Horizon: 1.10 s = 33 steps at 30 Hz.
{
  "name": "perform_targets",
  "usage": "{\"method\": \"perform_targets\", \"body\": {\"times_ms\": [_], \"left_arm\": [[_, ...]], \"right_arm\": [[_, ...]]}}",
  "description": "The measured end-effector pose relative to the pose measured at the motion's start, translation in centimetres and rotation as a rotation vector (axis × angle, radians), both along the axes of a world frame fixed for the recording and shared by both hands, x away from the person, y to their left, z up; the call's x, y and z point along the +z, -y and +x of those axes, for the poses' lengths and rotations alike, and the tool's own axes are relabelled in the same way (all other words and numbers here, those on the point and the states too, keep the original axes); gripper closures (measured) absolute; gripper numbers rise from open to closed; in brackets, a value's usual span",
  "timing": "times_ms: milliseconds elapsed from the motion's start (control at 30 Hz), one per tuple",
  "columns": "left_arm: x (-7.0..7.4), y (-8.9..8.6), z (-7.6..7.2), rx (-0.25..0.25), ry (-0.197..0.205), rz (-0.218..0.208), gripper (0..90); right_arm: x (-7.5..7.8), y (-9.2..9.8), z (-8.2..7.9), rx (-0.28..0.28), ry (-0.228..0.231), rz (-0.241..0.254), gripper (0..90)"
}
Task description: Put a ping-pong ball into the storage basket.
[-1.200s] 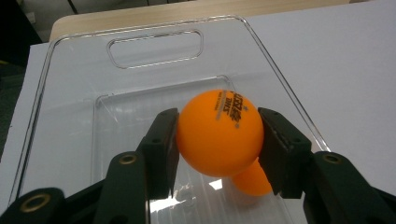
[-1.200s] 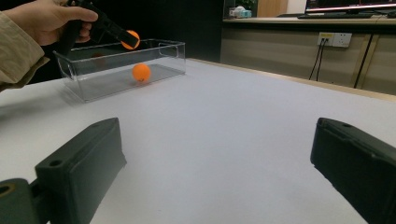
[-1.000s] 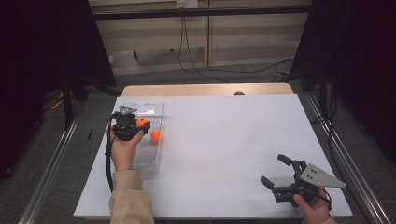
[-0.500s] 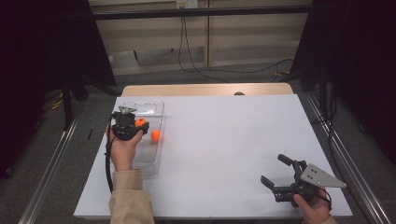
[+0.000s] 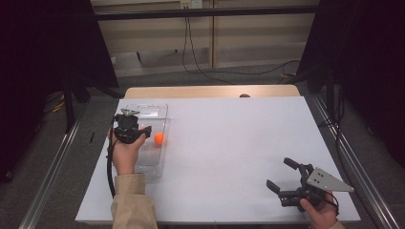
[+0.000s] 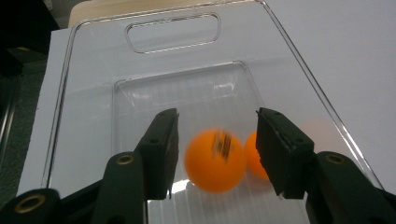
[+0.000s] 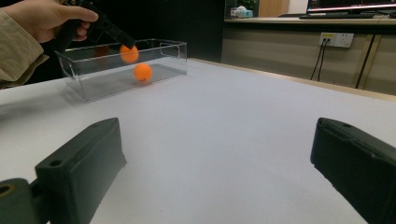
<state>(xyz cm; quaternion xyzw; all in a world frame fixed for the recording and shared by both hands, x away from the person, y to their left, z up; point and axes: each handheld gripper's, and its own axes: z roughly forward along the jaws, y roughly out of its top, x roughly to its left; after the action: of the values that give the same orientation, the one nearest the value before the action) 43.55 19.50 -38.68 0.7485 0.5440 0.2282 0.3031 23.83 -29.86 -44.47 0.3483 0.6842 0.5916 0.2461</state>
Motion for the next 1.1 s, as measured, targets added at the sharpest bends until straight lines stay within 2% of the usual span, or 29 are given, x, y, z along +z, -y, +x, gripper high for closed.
{"method": "perform_targets", "body": {"times_ms": [133, 533, 1100], "left_arm": [[-0.09, -0.08, 0.03, -0.001, -0.010, -0.001, 49.4], [-0.06, 0.03, -0.01, 0.001, 0.001, -0.013, 45.0], [0.24, 0.22, -0.45, -0.019, 0.020, -0.050, 23.9]], "right_arm": [[0.00, 0.00, 0.00, 0.000, 0.000, 0.001, 2.0], [0.00, -0.01, 0.00, 0.001, 0.001, 0.000, 2.0], [0.02, 0.02, -0.01, -0.001, 0.001, 0.002, 2.0]]}}
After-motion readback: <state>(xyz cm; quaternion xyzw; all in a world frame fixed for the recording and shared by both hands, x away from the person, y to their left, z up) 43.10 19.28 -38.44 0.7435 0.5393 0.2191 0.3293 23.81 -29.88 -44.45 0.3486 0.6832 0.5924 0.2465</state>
